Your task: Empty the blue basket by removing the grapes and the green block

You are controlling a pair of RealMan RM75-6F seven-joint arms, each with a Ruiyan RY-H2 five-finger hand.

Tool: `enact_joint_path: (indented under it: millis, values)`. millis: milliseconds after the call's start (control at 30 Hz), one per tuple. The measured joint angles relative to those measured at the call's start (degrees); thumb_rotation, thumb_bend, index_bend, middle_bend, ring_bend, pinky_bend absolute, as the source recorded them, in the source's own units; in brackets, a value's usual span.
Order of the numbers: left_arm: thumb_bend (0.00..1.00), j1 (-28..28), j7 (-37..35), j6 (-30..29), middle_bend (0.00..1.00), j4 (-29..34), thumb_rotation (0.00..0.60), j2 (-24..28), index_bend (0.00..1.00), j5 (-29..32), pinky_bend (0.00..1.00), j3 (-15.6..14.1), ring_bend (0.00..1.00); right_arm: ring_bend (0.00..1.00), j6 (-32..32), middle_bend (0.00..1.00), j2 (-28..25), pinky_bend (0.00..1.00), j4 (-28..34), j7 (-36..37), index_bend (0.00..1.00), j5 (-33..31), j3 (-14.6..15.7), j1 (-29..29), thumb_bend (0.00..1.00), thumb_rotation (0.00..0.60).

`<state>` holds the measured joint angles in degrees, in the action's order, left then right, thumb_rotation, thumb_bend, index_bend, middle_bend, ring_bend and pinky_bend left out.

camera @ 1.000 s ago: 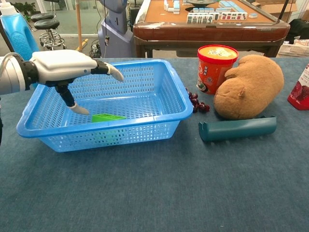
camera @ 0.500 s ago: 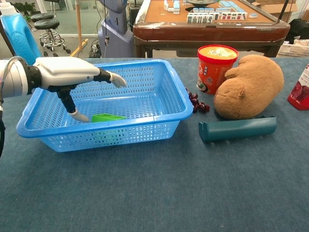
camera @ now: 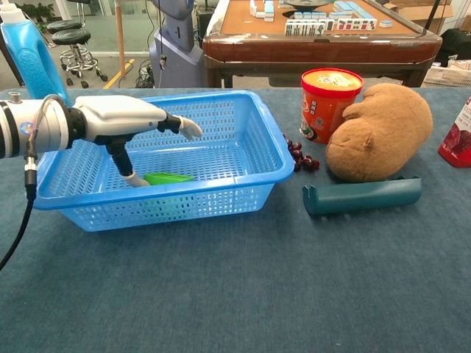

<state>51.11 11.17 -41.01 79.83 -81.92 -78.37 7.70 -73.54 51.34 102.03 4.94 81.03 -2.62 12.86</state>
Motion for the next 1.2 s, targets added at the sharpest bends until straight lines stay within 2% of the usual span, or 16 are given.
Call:
enact_joint_path:
  millis: [367, 533, 733, 867, 1000, 1200]
  values:
    - [0.19, 1.47, 0.08, -1.21, 0.14, -6.79, 0.6, -4.88, 0.1, 4.6, 0.15, 2.29, 0.14, 0.21, -0.85, 0.23, 0.08, 0.47, -0.02, 0.47, 0.08, 0.11, -0.45, -0.88, 0.32, 0.6]
    - [0.19, 2.37, 3.52, -2.34, 0.14, -11.43, 0.6, -6.99, 0.1, 6.8, 0.15, 3.24, 0.14, 0.21, -0.84, 0.23, 0.25, 0.47, -0.04, 0.56, 0.08, 0.26, -0.6, -0.98, 0.32, 0.6]
    - [0.19, 2.15, 5.25, -4.18, 0.14, -11.28, 0.6, -5.5, 0.11, 8.4, 0.15, 3.9, 0.14, 0.21, -0.42, 0.23, 0.51, 0.47, -0.29, 0.83, 0.08, 0.53, -0.71, -0.88, 0.32, 0.6]
    - [0.19, 1.31, 3.66, -4.77, 0.14, -7.22, 0.6, -2.39, 0.13, 6.38, 0.15, 2.84, 0.14, 0.21, 0.07, 0.23, 0.63, 0.47, -0.45, 0.95, 0.08, 0.64, -0.73, -0.75, 0.32, 0.6]
    - [0.19, 0.69, 1.85, -4.88, 0.14, -3.59, 0.6, 0.11, 0.14, 2.08, 0.15, 0.31, 0.14, 0.21, 0.05, 0.23, 0.53, 0.47, -0.29, 0.99, 0.08, 0.77, -0.75, -0.83, 0.32, 0.6]
    - [0.19, 0.64, 0.79, -4.82, 0.14, -1.97, 0.6, -0.18, 0.16, -2.18, 0.15, -2.77, 0.14, 0.21, -0.23, 0.23, 0.12, 0.47, 0.13, 0.99, 0.08, 0.88, -0.71, -1.22, 0.32, 0.6]
